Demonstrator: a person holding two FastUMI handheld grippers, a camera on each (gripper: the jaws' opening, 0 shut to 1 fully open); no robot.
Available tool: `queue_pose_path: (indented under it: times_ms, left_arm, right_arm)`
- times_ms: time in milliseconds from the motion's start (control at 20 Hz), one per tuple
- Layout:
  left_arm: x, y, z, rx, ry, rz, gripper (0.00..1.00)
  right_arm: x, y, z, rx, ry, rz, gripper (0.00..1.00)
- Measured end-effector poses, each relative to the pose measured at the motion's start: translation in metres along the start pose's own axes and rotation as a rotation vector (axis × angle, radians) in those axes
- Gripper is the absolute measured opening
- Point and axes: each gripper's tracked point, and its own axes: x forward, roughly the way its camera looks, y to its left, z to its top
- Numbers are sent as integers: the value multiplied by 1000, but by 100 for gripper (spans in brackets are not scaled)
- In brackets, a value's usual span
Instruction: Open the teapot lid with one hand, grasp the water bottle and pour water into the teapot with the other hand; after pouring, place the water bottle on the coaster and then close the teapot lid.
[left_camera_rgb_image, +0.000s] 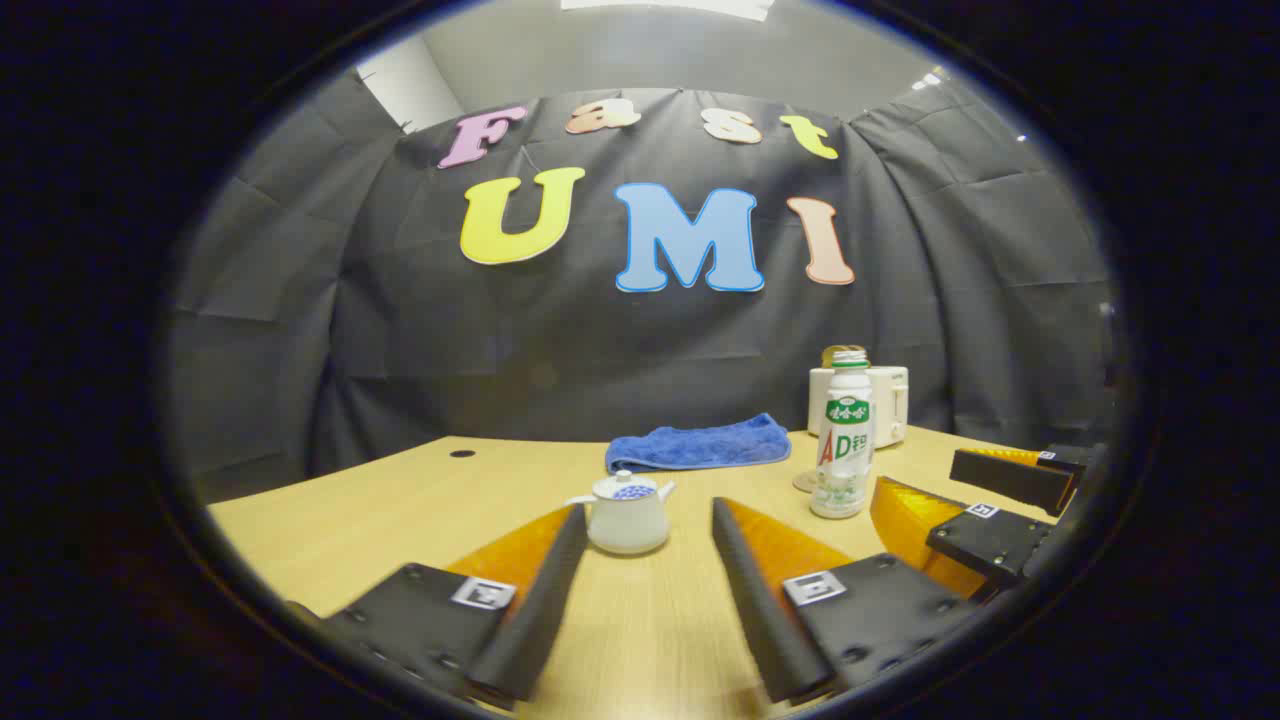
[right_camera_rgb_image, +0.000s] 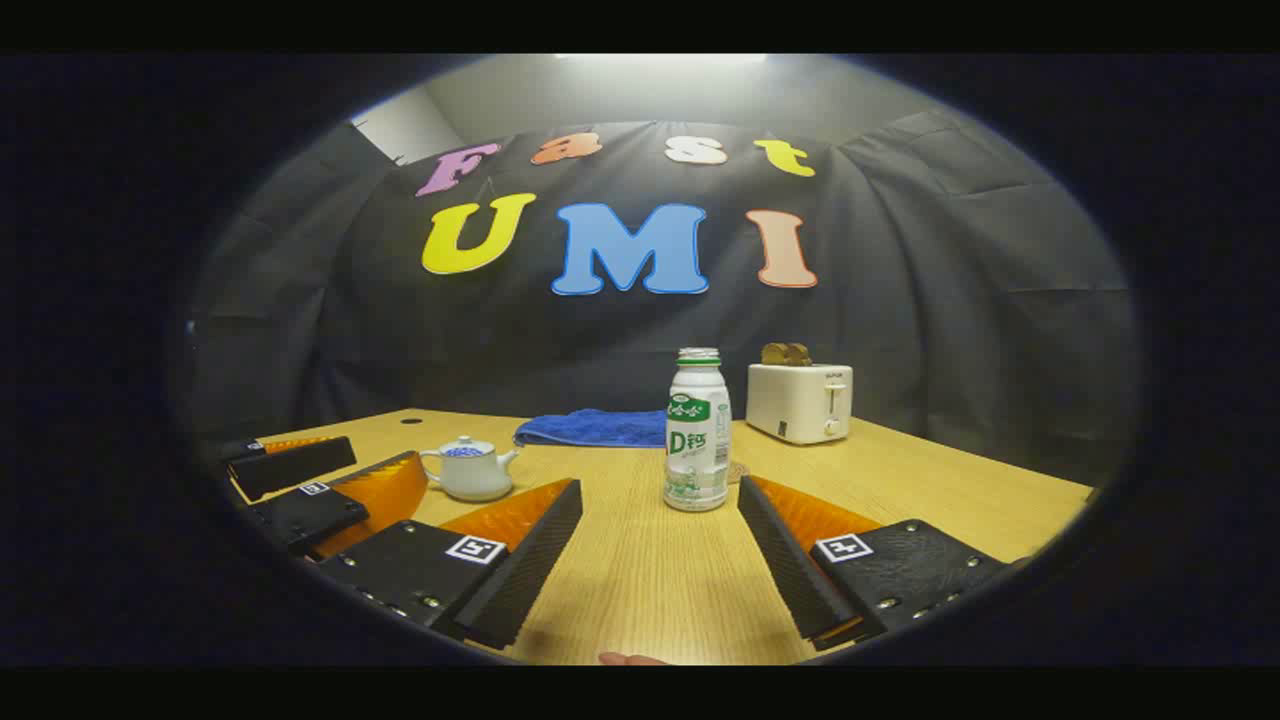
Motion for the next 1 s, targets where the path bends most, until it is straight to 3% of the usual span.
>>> queue_pose_path:
  times_ms: [150, 350, 550, 750, 900, 950, 1000]
  left_arm:
    - [-1, 1, 1, 3, 0, 12, 100]
    - [-1, 0, 0, 2, 0, 12, 100]
    - [-1, -17, 0, 2, 4, -81, 100]
    - [0, -10, 1, 0, -2, -55, 100]
    - [2, -16, 0, 2, -1, -78, 100]
    - [4, -18, -1, 8, 6, -85, 93]
    - [7, -16, -1, 24, 12, -81, 100]
  right_arm:
    - [0, -6, 0, 4, 0, -43, 97]
    - [0, -1, 0, 0, -2, -17, 97]
    - [1, 0, 0, -1, -3, 1, 97]
    - [1, 1, -1, 0, -2, 4, 97]
    - [4, 3, 0, -3, -6, 26, 96]
    - [6, 3, 1, -7, -7, 30, 97]
    - [8, 3, 0, -11, -2, 37, 97]
